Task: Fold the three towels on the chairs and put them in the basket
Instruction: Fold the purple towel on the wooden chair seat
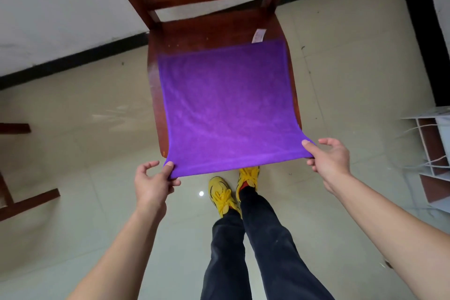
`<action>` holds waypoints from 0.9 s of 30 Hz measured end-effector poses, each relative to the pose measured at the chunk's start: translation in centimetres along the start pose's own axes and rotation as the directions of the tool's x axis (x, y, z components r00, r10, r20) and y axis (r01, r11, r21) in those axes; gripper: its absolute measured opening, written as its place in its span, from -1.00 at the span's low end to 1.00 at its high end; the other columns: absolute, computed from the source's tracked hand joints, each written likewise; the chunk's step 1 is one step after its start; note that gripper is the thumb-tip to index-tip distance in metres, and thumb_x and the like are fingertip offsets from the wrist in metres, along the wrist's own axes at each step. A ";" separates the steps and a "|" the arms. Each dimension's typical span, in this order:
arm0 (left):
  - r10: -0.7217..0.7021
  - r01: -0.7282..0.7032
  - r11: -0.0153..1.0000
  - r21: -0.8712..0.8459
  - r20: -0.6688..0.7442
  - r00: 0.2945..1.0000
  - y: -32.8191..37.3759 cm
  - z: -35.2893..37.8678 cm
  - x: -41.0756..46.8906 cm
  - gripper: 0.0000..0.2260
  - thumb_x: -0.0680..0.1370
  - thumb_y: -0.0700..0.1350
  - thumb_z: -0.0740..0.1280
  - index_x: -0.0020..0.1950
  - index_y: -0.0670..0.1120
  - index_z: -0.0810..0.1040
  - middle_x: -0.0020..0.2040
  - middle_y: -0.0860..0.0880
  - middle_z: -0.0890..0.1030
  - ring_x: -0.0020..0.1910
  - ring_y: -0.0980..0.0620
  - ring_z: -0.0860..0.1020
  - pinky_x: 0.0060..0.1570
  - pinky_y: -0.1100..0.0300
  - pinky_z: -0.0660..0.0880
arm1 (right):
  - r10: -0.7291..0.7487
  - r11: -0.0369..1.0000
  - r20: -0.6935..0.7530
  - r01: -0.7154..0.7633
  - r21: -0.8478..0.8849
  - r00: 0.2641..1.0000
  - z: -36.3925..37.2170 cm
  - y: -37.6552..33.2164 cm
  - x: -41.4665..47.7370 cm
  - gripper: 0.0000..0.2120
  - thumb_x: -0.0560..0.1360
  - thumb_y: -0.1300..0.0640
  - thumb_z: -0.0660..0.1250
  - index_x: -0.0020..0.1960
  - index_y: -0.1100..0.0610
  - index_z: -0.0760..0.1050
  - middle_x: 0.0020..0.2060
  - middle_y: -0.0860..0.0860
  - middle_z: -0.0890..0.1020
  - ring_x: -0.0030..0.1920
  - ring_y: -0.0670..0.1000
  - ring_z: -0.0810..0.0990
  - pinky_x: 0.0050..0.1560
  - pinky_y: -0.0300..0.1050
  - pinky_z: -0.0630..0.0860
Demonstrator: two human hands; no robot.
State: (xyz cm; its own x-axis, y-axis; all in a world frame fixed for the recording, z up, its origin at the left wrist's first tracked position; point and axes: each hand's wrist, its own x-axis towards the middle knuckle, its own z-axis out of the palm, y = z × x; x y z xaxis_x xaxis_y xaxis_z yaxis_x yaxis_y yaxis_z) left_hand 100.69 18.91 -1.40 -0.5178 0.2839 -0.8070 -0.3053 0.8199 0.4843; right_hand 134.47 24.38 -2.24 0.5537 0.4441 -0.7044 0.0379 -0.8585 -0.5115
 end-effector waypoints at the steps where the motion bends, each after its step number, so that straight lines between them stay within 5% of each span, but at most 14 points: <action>1: 0.060 -0.060 0.998 -0.013 0.020 0.998 1.4 0.2 -0.3 -0.79 0.55 -0.21 0.36 0.08 -0.08 0.36 -0.32 -0.13 0.55 -0.64 0.11 0.48 -0.58 0.30 0.33 | -0.049 0.999 -0.003 0.049 0.010 0.999 0.2 -1.3 0.0 -0.68 0.45 0.12 0.47 0.10 0.10 0.41 -0.34 0.08 0.54 -0.66 -0.17 0.41 -0.65 -0.31 0.31; 4: 0.121 -0.112 0.991 -0.072 0.123 0.985 5.5 1.0 -0.3 -0.92 0.60 -0.25 0.26 -0.01 -0.07 0.49 -0.35 -0.09 0.55 -0.62 0.14 0.45 -0.58 0.35 0.36 | -0.090 0.993 0.053 0.085 0.087 0.995 0.9 -5.7 0.3 -0.87 0.50 0.15 0.41 -0.02 0.04 0.48 -0.38 0.07 0.52 -0.66 -0.17 0.39 -0.64 -0.34 0.30; 9: 0.048 -0.005 0.985 -0.170 0.249 0.967 11.0 2.9 2.6 -0.87 0.60 -0.27 0.24 -0.09 -0.14 0.55 -0.44 -0.02 0.56 -0.55 0.17 0.47 -0.47 0.35 0.49 | 0.051 0.964 0.346 -0.137 0.228 0.937 2.3 -11.6 3.0 -0.89 0.55 0.27 0.29 -0.08 0.09 0.52 -0.41 0.01 0.64 -0.48 -0.14 0.58 -0.53 -0.34 0.41; 12: 0.109 -0.116 0.993 0.016 0.232 0.967 13.8 4.6 4.7 -0.89 0.50 -0.32 0.37 -0.01 -0.18 0.53 -0.38 -0.03 0.50 -0.49 0.13 0.43 -0.43 0.33 0.49 | 0.060 0.973 0.431 -0.149 0.176 0.900 3.7 -14.4 5.2 -0.83 0.48 0.40 0.25 -0.09 0.16 0.50 -0.36 0.01 0.65 -0.37 -0.12 0.60 -0.47 -0.32 0.46; 15: 0.295 -0.323 0.797 0.511 0.137 0.946 15.7 6.6 7.1 -0.86 0.42 -0.26 0.45 -0.05 -0.15 0.59 -0.29 -0.11 0.53 -0.39 -0.02 0.43 -0.39 0.23 0.46 | -0.028 0.999 0.364 0.037 -0.019 0.931 6.1 -16.4 7.3 -0.79 0.46 0.42 0.29 -0.15 0.12 0.51 -0.38 0.02 0.60 -0.39 -0.11 0.52 -0.51 -0.33 0.44; 17: 0.416 -0.385 0.629 0.675 0.126 0.901 16.8 7.3 8.2 -0.92 0.43 -0.14 0.44 -0.14 -0.13 0.62 -0.26 -0.14 0.54 -0.31 -0.05 0.46 -0.23 0.09 0.50 | -0.192 0.942 0.276 0.256 -0.216 0.942 7.4 -17.3 8.1 -0.83 0.46 0.33 0.35 -0.16 0.06 0.55 -0.37 -0.01 0.55 -0.42 -0.13 0.47 -0.56 -0.36 0.38; 22: 0.425 -0.396 0.650 0.648 0.123 0.897 18.7 9.3 11.2 -0.89 0.50 -0.05 0.40 -0.10 -0.08 0.59 -0.15 -0.12 0.57 -0.21 -0.05 0.50 -0.20 0.11 0.41 | -0.454 0.792 0.279 0.526 -0.308 0.846 9.7 -19.0 11.3 -0.96 0.42 0.15 0.44 -0.12 0.05 0.61 -0.40 -0.09 0.53 -0.43 -0.15 0.46 -0.43 -0.29 0.38; 27: 0.394 -0.356 0.712 0.606 0.075 0.916 18.4 10.4 14.1 -0.84 0.51 -0.07 0.38 -0.02 -0.16 0.61 -0.10 -0.14 0.59 -0.15 -0.08 0.54 -0.07 -0.01 0.53 | -0.452 0.757 0.323 0.549 -0.355 0.832 11.4 -19.2 14.1 -0.91 0.47 0.08 0.40 -0.20 0.05 0.57 -0.36 -0.04 0.55 -0.34 -0.01 0.51 -0.34 -0.11 0.45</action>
State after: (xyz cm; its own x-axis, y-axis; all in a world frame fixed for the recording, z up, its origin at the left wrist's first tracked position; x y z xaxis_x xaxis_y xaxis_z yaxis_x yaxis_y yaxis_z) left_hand 96.10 43.20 -7.34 -0.5345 0.6203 -0.5740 0.4512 0.7837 0.4268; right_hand 132.12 50.05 -7.98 0.1743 0.8399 -0.5140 0.6276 -0.4970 -0.5993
